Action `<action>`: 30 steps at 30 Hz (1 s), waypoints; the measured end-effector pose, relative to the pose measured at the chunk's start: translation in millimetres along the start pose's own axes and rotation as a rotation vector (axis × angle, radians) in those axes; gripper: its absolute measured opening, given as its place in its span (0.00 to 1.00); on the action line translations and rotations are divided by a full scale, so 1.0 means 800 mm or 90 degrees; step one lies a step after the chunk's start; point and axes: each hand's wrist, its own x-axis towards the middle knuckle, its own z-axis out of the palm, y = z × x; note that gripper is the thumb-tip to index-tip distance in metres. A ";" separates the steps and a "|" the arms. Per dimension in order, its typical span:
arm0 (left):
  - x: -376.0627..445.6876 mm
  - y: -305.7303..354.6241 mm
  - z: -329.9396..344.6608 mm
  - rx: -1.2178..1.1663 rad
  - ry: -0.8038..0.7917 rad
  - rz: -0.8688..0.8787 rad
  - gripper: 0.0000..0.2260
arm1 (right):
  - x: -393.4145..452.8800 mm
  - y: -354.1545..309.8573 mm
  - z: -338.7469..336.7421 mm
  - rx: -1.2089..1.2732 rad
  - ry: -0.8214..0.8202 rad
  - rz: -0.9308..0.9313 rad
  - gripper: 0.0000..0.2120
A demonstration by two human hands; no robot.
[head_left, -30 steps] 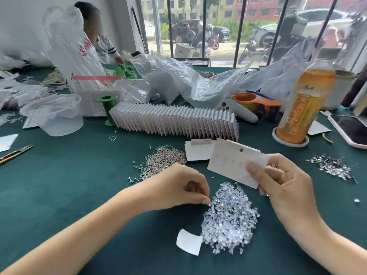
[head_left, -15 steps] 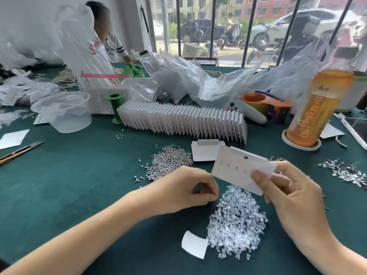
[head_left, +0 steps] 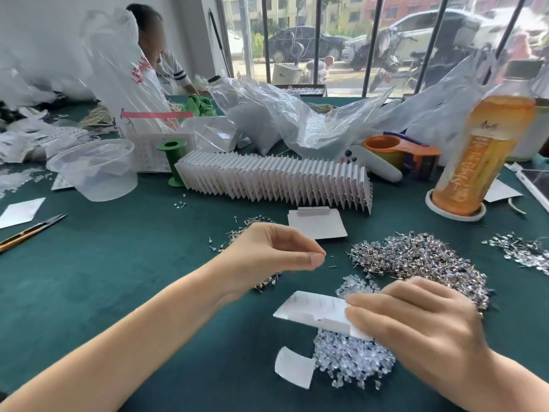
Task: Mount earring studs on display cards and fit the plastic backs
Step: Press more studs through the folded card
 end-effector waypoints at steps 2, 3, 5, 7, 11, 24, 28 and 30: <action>-0.007 0.005 0.007 -0.033 -0.069 -0.001 0.05 | 0.001 -0.001 0.001 -0.033 -0.017 -0.036 0.17; -0.010 0.007 0.011 -0.045 -0.097 0.001 0.07 | 0.001 -0.001 0.001 -0.048 -0.025 -0.049 0.16; -0.014 0.009 0.016 -0.051 -0.132 0.008 0.09 | 0.000 0.000 0.003 -0.072 -0.031 -0.076 0.10; -0.016 0.010 0.019 -0.046 -0.153 0.010 0.09 | -0.002 0.001 0.005 -0.081 -0.041 -0.089 0.03; -0.018 0.011 0.017 -0.035 -0.176 0.015 0.09 | -0.004 0.001 0.007 -0.082 -0.053 -0.075 0.05; -0.019 0.007 0.021 0.000 -0.171 0.055 0.08 | -0.003 0.000 0.004 -0.076 -0.062 -0.058 0.06; -0.020 0.005 0.023 -0.015 -0.190 0.053 0.06 | -0.002 -0.001 0.003 -0.080 -0.065 -0.058 0.07; -0.020 0.005 0.024 -0.020 -0.194 0.056 0.06 | -0.002 -0.001 0.004 -0.081 -0.064 -0.058 0.06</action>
